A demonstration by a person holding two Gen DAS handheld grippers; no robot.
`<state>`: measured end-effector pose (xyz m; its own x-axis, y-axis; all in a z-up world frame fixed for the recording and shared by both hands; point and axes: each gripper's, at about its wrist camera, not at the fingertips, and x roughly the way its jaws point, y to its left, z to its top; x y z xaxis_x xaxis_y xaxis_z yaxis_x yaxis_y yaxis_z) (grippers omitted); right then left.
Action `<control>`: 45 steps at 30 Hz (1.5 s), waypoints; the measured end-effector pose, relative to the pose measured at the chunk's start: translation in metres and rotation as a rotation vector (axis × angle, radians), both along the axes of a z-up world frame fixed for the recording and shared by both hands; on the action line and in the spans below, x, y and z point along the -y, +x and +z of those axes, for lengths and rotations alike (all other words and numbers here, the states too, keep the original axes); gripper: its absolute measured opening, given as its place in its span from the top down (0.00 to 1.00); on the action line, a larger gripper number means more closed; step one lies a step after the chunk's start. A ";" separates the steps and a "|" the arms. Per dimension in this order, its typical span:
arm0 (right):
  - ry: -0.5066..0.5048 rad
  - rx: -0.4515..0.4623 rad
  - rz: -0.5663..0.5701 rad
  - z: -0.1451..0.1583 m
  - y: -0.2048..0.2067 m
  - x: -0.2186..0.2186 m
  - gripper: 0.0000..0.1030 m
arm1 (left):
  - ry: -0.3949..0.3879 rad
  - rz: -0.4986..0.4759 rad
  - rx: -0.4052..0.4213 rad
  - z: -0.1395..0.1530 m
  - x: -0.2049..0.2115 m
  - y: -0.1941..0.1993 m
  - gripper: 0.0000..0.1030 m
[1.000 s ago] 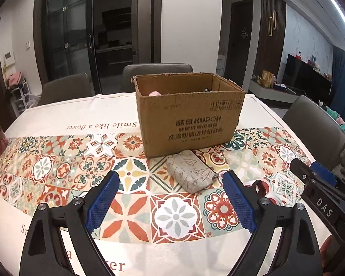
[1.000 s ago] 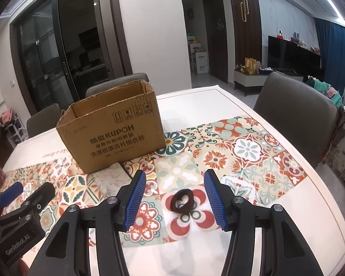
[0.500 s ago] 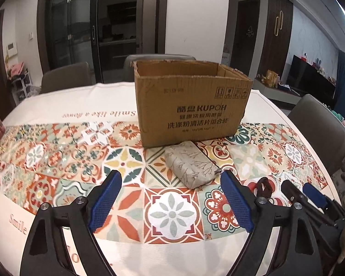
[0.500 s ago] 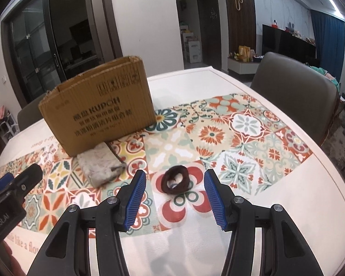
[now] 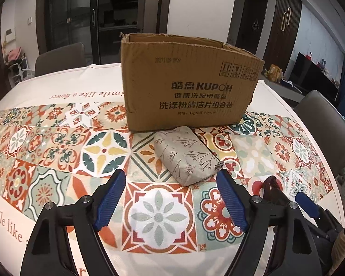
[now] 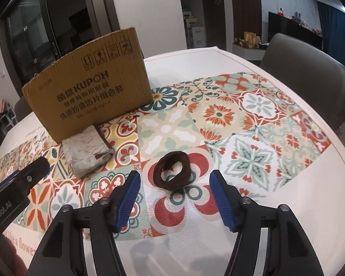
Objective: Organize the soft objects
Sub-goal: 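Move both tools back toward the grey pouch and brown hair tie, then grasp the grey floral pouch with the left tool while the right grasps the brown hair tie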
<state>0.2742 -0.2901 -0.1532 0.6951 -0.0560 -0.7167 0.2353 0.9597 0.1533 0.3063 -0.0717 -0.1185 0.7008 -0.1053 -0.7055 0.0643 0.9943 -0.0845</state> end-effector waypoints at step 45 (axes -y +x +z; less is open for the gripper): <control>0.008 -0.020 0.063 -0.008 0.025 -0.009 0.82 | -0.037 -0.022 -0.117 -0.031 0.008 0.038 0.82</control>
<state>0.2992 -0.2816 -0.1616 0.6825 -0.0070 -0.7309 0.1779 0.9715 0.1568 0.3446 -0.0796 -0.1498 0.6108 -0.1471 -0.7780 0.0732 0.9889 -0.1295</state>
